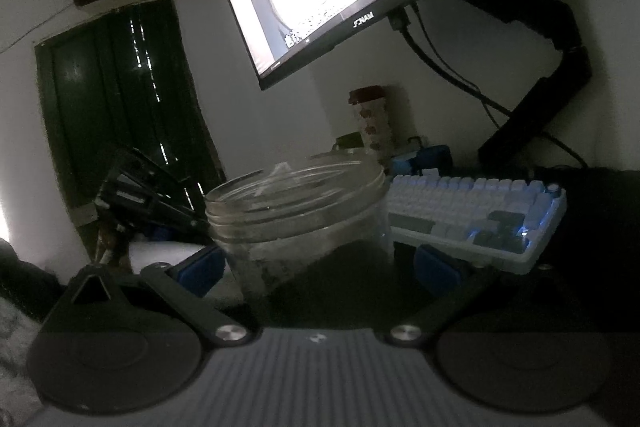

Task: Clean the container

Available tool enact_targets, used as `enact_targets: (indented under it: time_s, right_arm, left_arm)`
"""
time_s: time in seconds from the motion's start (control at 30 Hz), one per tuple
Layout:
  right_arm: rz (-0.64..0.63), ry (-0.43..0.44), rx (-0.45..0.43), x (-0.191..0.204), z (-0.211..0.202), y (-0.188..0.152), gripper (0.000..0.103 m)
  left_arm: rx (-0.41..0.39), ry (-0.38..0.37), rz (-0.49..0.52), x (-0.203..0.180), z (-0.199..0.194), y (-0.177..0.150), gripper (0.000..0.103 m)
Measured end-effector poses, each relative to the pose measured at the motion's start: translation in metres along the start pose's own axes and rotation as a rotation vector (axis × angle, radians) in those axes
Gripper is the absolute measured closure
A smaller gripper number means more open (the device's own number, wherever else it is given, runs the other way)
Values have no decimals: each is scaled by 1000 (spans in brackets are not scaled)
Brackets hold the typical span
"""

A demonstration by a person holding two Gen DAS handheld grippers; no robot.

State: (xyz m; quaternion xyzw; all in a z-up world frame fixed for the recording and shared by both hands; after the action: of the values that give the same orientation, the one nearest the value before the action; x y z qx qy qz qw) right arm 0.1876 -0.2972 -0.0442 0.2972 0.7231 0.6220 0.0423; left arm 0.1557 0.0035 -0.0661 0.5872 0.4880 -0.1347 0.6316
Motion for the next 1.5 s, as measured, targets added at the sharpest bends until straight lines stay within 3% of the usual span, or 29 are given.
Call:
enact_targets:
  time_s: [0.07,0.17,0.4,0.73,1.0,1.07,1.2,1.33,1.4,1.5]
  right_arm:
    - [1,8,10,1,2,-1,6]
    - [-13,-26,39,0,7,-4,8]
    - [-3,-47,42,-4,8,-7,12]
    - [-70,-38,41,6,10,-10,12]
    - [-150,-51,42,19,14,-14,11]
    - [-155,-57,43,21,18,-14,11]
    - [-150,-34,42,22,19,-14,10]
    - [-141,-35,42,21,18,-14,10]
    - [-143,-35,43,22,19,-14,10]
    - [-142,-36,45,22,19,-13,10]
  left_arm:
    - [4,4,2,2,9,-4,97]
    - [14,78,94,-6,19,-11,97]
    - [38,119,169,-16,24,-20,97]
    - [-11,-52,110,-19,7,-3,97]
    - [5,-94,70,-2,5,-4,97]
    - [5,-54,113,-2,4,-6,97]
    - [76,128,196,3,15,-16,97]
    - [111,162,204,10,20,-21,97]
    - [100,137,178,12,18,-18,97]
    - [70,41,122,11,8,-12,97]
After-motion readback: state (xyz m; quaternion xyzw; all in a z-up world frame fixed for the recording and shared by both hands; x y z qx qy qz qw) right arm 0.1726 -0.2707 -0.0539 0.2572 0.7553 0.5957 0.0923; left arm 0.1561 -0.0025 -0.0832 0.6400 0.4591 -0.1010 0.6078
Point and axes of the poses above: each gripper's, at about its wrist camera, not at the fingertips, and z roughly the way its jaws point, x to its left, y to its top, the point moved 3 cm from there along z, roughly the way its jaws point, and after that the axes turned 3 degrees about -y, right-handed, at the moved point
